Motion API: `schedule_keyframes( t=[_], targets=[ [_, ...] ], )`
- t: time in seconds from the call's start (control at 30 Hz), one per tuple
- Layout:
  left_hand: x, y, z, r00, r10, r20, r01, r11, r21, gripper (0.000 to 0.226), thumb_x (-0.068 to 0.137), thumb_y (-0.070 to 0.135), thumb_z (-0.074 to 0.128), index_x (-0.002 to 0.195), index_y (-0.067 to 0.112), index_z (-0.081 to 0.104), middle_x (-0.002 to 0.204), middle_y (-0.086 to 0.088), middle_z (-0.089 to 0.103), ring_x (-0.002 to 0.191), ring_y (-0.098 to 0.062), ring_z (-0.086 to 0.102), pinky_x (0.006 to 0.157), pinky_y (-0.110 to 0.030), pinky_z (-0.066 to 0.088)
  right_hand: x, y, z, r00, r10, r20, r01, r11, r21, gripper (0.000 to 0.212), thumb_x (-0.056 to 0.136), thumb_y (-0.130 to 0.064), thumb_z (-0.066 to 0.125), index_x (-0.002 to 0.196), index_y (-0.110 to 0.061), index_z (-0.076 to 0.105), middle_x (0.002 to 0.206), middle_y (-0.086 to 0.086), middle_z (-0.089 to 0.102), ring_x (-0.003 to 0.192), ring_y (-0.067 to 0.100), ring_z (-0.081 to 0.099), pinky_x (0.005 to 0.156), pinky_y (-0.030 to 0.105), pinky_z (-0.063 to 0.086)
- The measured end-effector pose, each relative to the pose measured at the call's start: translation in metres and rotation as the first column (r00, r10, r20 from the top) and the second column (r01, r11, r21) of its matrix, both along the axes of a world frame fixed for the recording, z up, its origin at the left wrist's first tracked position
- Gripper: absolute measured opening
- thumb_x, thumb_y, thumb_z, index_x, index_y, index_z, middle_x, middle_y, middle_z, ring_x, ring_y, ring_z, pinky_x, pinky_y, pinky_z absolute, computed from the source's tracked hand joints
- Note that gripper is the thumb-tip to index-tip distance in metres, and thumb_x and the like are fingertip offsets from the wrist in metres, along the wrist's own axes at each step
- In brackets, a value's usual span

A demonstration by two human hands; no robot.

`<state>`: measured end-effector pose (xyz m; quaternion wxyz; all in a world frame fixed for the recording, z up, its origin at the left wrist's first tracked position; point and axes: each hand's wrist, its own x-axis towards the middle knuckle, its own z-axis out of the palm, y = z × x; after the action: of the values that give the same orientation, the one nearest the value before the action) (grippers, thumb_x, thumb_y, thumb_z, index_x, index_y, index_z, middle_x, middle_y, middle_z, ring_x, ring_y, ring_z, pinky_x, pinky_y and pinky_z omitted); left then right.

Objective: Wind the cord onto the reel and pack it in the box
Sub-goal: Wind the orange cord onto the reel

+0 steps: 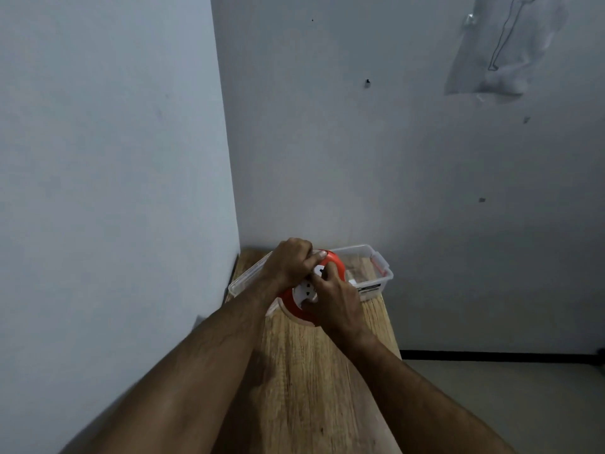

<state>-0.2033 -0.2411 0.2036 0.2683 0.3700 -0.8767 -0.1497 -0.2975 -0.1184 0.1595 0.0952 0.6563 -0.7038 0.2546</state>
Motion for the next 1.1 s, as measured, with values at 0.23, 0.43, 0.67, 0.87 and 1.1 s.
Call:
schedule_keyframes(
  t=[0.23, 0.43, 0.67, 0.87, 1.1],
  targets=[
    [-0.002, 0.000, -0.003, 0.999, 0.043, -0.030, -0.043, 0.999, 0.001, 0.051, 0.098, 0.049, 0.050, 0.077, 0.006, 0.068, 0.074, -0.009, 0.067, 0.065, -0.018, 0.058, 0.061, -0.031, 0.045, 0.018, -0.003, 0.003, 0.853, -0.143, 0.503, 0.206, 0.976, -0.072, 0.051, 0.076, -0.043, 0.086, 0.118, -0.021, 0.066, 0.114, -0.002, 0.069, 0.100, 0.014, 0.067, 0.086, 0.022, 0.054],
    [-0.006, 0.003, -0.003, 0.998, 0.068, 0.014, -0.067, 0.996, -0.058, 0.051, 0.097, 0.048, 0.052, 0.073, 0.004, 0.064, 0.075, -0.012, 0.065, 0.069, -0.024, 0.057, 0.060, -0.031, 0.035, 0.036, -0.007, 0.008, 0.493, -0.220, 0.842, 0.425, 0.905, -0.012, 0.046, 0.073, -0.032, 0.091, 0.110, -0.018, 0.068, 0.100, -0.005, 0.069, 0.095, 0.017, 0.071, 0.079, 0.026, 0.056],
    [-0.012, 0.007, -0.002, 0.998, 0.040, 0.046, -0.035, 0.995, -0.097, 0.044, 0.095, 0.047, 0.055, 0.074, 0.008, 0.060, 0.080, -0.013, 0.064, 0.070, -0.020, 0.050, 0.063, -0.030, 0.031, 0.044, -0.018, 0.023, -0.407, -0.182, 0.895, 0.426, 0.829, 0.363, 0.077, 0.071, -0.036, 0.090, 0.131, -0.004, 0.054, 0.121, 0.011, 0.064, 0.114, 0.035, 0.065, 0.097, 0.054, 0.056],
    [-0.008, 0.003, 0.000, 0.997, 0.078, 0.019, -0.076, 0.995, -0.061, 0.047, 0.097, 0.047, 0.053, 0.075, 0.006, 0.063, 0.073, -0.008, 0.061, 0.067, -0.020, 0.056, 0.060, -0.028, 0.035, 0.032, -0.021, 0.025, -0.326, -0.235, 0.916, 0.367, 0.861, 0.352, 0.081, 0.071, -0.028, 0.092, 0.138, -0.004, 0.051, 0.129, 0.016, 0.064, 0.118, 0.037, 0.064, 0.100, 0.052, 0.055],
    [-0.015, -0.005, 0.009, 0.997, 0.082, 0.001, -0.082, 0.993, 0.080, 0.051, 0.086, 0.059, 0.064, 0.060, 0.015, 0.056, 0.056, 0.001, 0.054, 0.054, -0.011, 0.052, 0.055, -0.023, 0.035, 0.034, -0.010, 0.026, 0.003, -0.216, 0.976, 0.388, 0.900, 0.198, 0.052, 0.086, -0.029, 0.080, 0.130, -0.006, 0.062, 0.119, 0.010, 0.070, 0.107, 0.029, 0.069, 0.092, 0.049, 0.060]
  ],
)
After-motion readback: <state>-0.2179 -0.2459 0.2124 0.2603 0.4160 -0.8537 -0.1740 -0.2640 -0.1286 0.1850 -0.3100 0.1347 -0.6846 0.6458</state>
